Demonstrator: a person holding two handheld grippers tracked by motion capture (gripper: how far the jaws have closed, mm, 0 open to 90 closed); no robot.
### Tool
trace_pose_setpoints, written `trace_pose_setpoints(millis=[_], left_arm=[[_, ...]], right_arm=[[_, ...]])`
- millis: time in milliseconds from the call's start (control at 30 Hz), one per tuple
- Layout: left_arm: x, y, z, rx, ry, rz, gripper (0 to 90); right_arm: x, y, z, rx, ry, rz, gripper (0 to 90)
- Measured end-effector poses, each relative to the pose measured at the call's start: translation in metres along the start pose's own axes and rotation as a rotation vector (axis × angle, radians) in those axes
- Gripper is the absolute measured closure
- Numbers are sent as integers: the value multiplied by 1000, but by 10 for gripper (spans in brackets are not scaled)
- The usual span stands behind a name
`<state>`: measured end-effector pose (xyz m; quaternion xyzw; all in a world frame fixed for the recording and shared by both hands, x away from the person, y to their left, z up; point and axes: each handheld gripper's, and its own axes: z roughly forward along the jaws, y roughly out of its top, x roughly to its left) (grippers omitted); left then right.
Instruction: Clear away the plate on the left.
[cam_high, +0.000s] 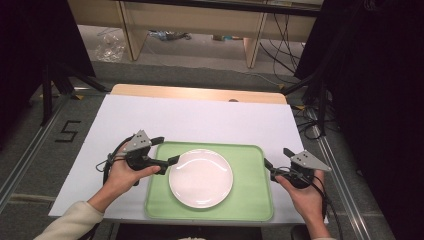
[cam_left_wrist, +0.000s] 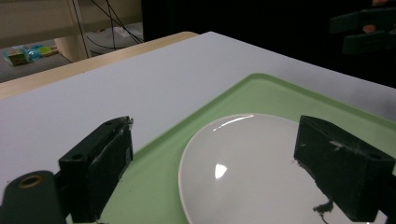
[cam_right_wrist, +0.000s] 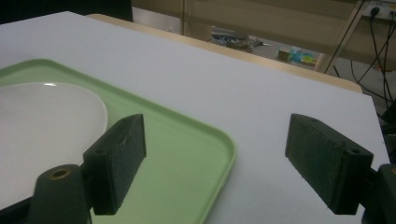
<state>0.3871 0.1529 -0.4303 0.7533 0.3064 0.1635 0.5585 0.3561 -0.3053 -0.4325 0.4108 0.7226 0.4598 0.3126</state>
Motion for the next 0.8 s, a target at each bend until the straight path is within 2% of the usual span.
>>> trace_pose_setpoints(millis=[133, 167, 267, 433, 467, 633, 767, 800], left_arm=[[1, -1, -10, -15, 10, 6, 117], [1, -2, -14, -16, 17, 19, 119], [2, -6, -22, -27, 27, 13, 127], [1, -11, -35, -64, 50, 37, 148], [2, -12, -39, -60, 60, 56, 147], [3, -19, -47, -60, 77, 46, 140], [2, -22, -47, -50, 77, 33, 136], [2, -22, -47, -47, 75, 41, 137]], right_arm=[[0, 0, -1, 5, 5, -1, 211], [0, 0, -1, 5, 4, -1, 211], [0, 0, 0, -2, -2, 2, 210], [0, 0, -1, -2, 0, -1, 210], [0, 0, -1, -1, 1, 1, 210], [-1, -1, 0, 2, -1, -1, 209], [-1, 0, -2, 26, 6, 2, 209], [-1, 0, -1, 22, 2, -4, 208]])
